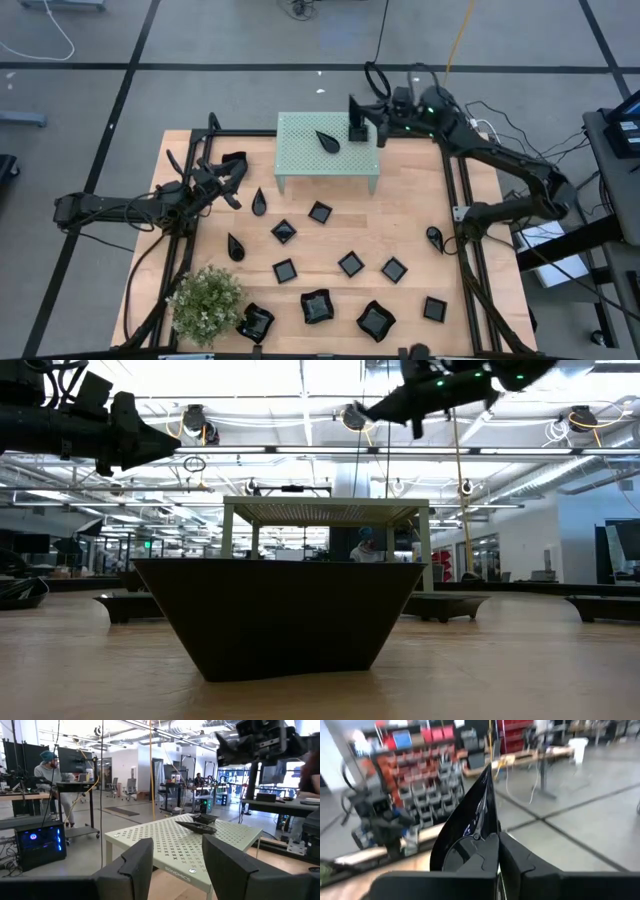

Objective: Pick & Place Mini shaped plates
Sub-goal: Stack the black drop-shaped plate on the shelf, then stack the black square plate on the shelf, then stack the black drop-shaped plate on the shelf

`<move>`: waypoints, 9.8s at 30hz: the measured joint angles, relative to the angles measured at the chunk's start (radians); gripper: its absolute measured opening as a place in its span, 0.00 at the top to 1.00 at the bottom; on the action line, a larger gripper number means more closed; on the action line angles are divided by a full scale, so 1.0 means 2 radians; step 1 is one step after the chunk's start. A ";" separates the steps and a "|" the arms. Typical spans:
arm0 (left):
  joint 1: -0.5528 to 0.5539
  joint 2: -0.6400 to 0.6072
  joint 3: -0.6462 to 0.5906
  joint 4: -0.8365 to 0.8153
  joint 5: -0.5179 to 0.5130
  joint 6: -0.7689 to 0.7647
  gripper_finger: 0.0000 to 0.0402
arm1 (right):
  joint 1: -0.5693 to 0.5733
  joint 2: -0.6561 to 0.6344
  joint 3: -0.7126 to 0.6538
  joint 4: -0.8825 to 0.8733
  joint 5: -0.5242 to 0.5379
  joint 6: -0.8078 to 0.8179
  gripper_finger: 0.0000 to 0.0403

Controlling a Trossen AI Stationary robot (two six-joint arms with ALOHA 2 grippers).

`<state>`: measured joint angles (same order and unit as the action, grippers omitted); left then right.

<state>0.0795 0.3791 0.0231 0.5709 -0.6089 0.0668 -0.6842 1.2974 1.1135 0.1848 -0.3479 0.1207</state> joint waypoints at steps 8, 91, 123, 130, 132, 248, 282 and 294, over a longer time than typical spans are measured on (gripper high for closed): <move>0.000 0.000 0.000 0.000 0.000 0.000 0.57 | 0.023 0.079 0.062 -0.086 -0.012 -0.081 1.00; 0.000 0.000 0.000 0.000 0.000 0.000 0.57 | 0.219 0.038 0.064 -0.492 0.107 0.013 0.78; 0.000 0.000 0.000 0.000 0.000 0.000 0.57 | 0.418 0.055 -0.231 -0.330 -0.012 0.374 0.65; 0.000 0.000 0.000 0.000 0.000 0.000 0.57 | 0.431 0.054 -0.243 -0.318 0.003 0.392 0.71; 0.000 0.000 0.000 0.000 0.000 0.000 0.57 | 0.433 0.054 -0.243 -0.315 0.003 0.392 0.77; 0.000 0.000 0.000 0.000 0.000 0.000 0.57 | -0.017 0.076 0.025 -0.226 0.108 0.163 0.95; 0.000 0.000 0.000 0.000 0.000 0.000 0.57 | 0.216 -0.081 0.025 -0.720 0.121 0.197 0.70; 0.000 0.000 0.000 0.000 0.000 0.000 0.57 | 0.264 -0.042 -0.104 -0.731 0.054 0.296 0.71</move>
<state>0.0797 0.3792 0.0227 0.5709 -0.6089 0.0668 -0.1566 1.2142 0.9051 -1.2769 -0.2409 0.7136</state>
